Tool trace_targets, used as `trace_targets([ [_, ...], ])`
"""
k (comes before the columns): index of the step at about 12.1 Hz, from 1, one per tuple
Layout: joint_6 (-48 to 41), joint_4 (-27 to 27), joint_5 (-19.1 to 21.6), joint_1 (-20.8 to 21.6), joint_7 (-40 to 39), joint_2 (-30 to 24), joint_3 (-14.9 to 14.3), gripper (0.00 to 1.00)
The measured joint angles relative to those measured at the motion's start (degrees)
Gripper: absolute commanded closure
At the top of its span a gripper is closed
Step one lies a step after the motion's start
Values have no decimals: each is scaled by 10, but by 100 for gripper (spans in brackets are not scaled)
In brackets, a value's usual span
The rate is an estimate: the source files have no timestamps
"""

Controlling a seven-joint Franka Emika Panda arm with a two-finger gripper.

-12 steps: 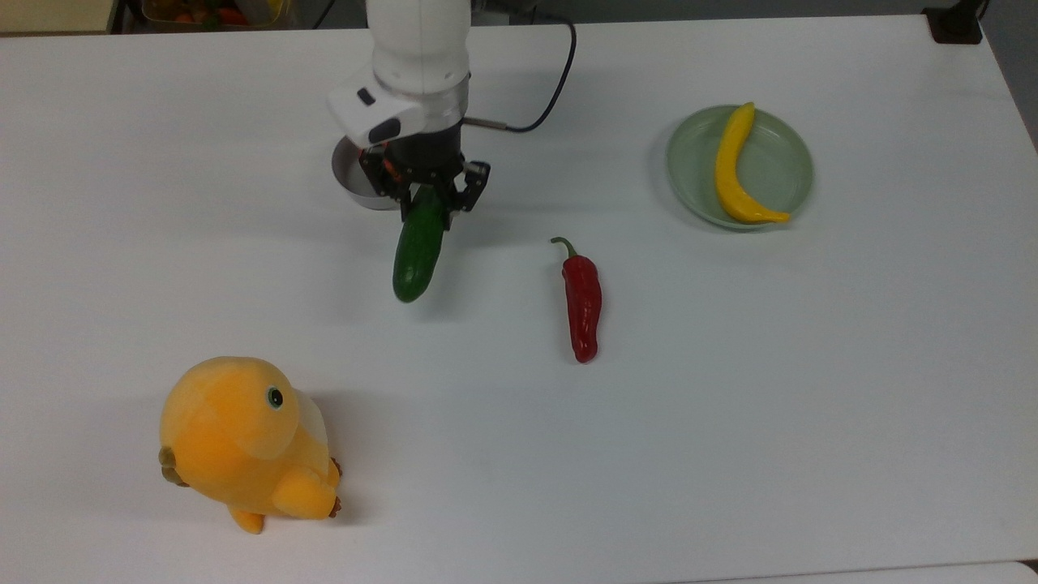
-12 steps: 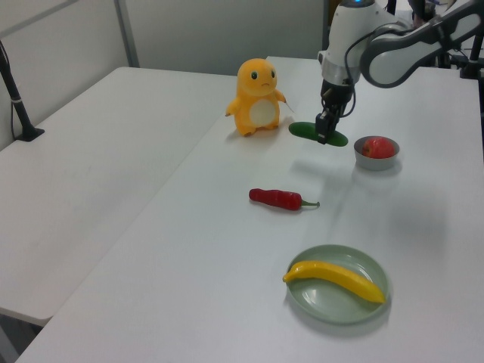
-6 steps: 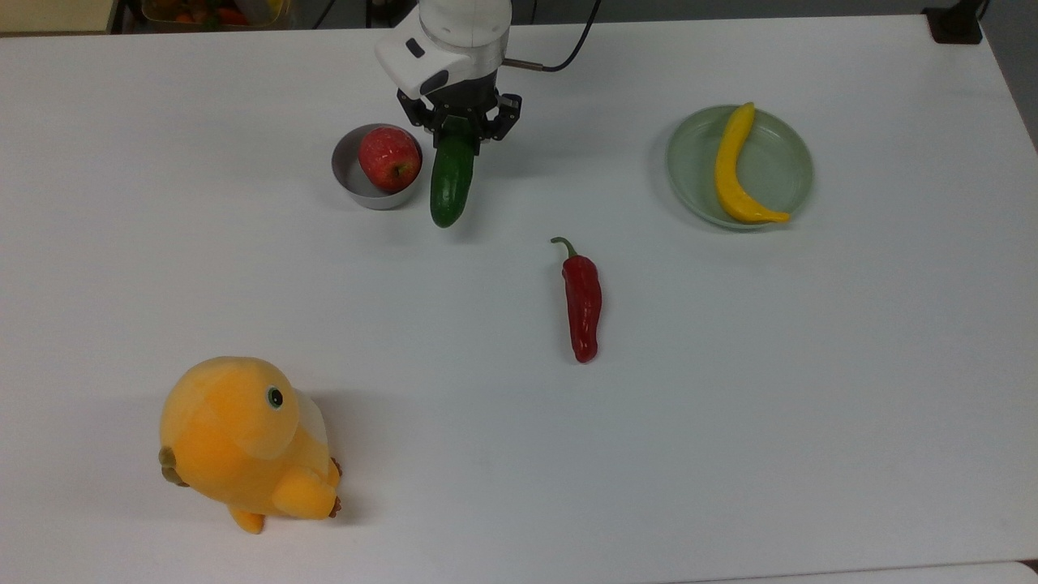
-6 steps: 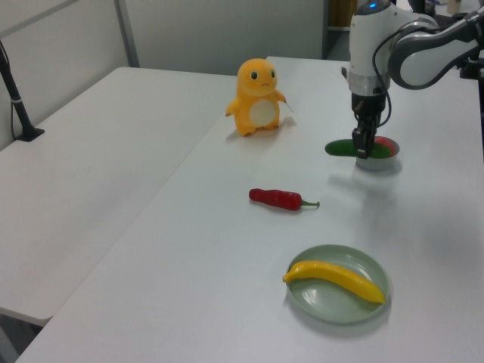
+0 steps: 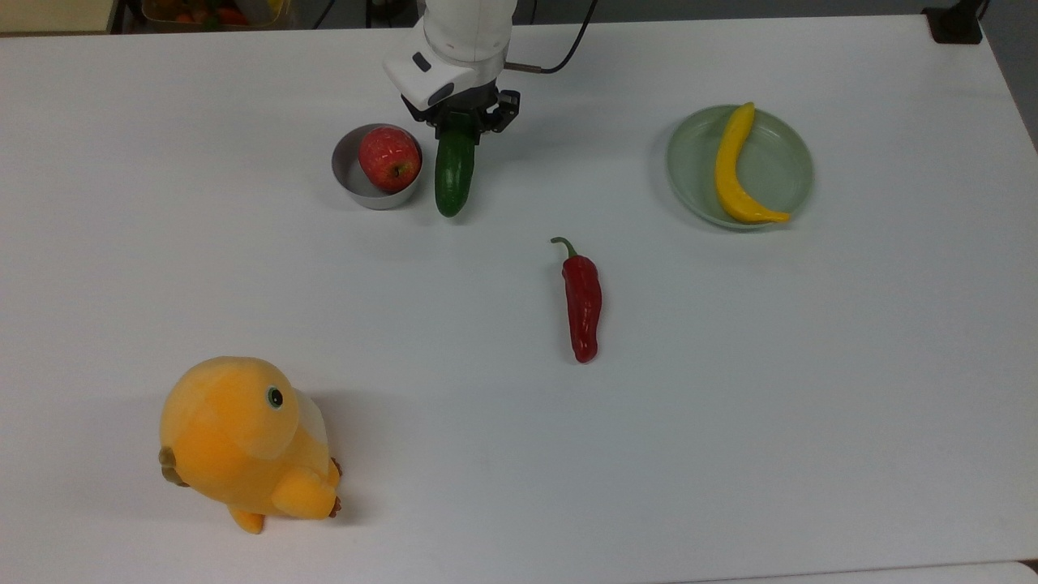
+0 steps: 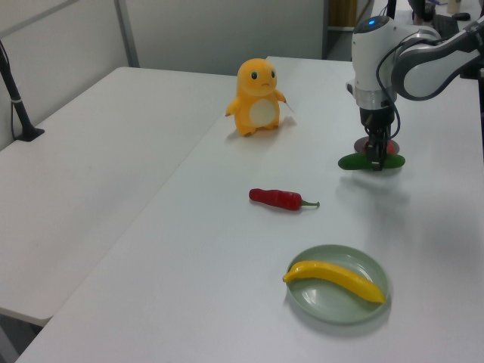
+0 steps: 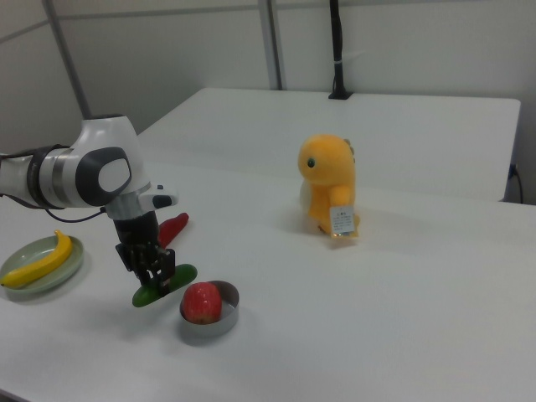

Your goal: Put the cucumber on the left side of the bowl

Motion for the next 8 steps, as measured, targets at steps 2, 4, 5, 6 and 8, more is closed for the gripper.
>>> trace_targets([
  [2,0,0,0,0,-8,3,0,9],
  [4,0,0,0,0,-9,5,0,1],
  [5,0,0,0,0,-9,5,0,0],
  [6,0,0,0,0,-9,5,0,0],
  [8,0,0,0,0,-9,5,0,0],
])
